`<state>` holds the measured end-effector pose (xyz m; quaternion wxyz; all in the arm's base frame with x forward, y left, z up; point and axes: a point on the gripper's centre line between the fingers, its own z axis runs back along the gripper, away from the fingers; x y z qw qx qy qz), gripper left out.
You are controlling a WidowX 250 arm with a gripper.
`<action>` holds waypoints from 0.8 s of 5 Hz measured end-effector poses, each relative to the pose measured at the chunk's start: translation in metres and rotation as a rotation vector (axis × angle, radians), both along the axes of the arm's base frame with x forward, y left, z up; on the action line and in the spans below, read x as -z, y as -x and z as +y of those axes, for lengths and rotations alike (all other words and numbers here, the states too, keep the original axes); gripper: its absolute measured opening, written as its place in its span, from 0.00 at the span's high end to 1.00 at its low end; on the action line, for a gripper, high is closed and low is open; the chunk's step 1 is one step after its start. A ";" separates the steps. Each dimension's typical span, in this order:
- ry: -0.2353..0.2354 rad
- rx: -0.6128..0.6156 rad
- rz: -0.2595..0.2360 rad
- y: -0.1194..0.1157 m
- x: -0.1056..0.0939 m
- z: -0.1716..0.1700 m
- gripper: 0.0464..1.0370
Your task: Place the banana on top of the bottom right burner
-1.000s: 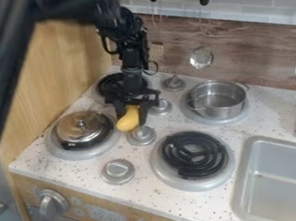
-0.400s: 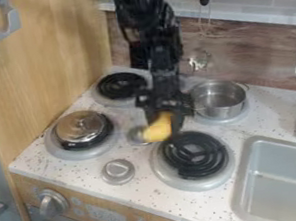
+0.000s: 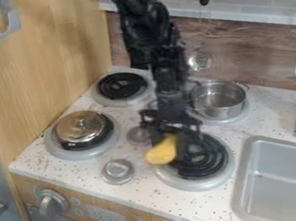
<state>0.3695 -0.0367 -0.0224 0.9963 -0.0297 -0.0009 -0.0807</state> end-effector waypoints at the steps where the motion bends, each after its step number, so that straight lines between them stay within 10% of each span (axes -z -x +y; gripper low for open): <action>1: 0.007 0.022 -0.001 0.002 -0.001 -0.004 0.52; 3: 0.030 0.040 0.003 0.003 -0.001 -0.008 0.44; 4: 0.035 0.046 0.001 0.003 -0.001 -0.009 0.11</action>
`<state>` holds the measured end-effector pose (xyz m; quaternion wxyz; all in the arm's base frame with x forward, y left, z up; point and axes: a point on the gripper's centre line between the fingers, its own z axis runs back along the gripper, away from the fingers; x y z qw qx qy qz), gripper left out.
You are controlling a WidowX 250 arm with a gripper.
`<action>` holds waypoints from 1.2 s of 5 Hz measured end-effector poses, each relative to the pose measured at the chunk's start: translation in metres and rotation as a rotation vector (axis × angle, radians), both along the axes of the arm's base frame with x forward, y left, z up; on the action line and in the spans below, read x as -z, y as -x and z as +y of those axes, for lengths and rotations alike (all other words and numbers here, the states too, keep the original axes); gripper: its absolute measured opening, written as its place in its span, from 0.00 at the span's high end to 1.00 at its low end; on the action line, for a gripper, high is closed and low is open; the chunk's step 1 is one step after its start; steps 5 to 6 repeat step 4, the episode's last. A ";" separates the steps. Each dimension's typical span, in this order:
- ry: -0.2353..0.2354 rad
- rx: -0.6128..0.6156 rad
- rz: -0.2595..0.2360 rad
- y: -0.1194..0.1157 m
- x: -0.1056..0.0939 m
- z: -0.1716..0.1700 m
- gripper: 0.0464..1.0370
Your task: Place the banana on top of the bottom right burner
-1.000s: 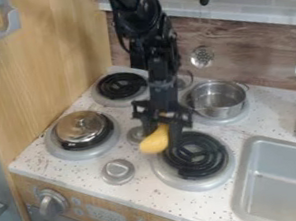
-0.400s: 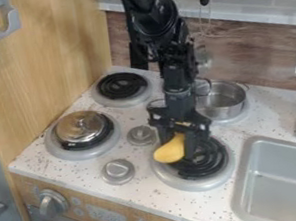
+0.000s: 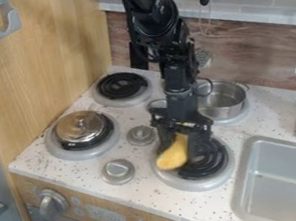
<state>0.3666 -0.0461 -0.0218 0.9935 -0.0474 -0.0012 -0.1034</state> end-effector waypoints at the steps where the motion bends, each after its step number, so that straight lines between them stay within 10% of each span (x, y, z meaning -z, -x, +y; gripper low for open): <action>1: -0.001 -0.010 0.007 0.007 0.001 0.001 0.02; 3: -0.015 -0.073 -0.100 0.010 -0.049 0.006 0.04; 6: -0.051 -0.124 -0.126 0.013 -0.061 0.013 0.04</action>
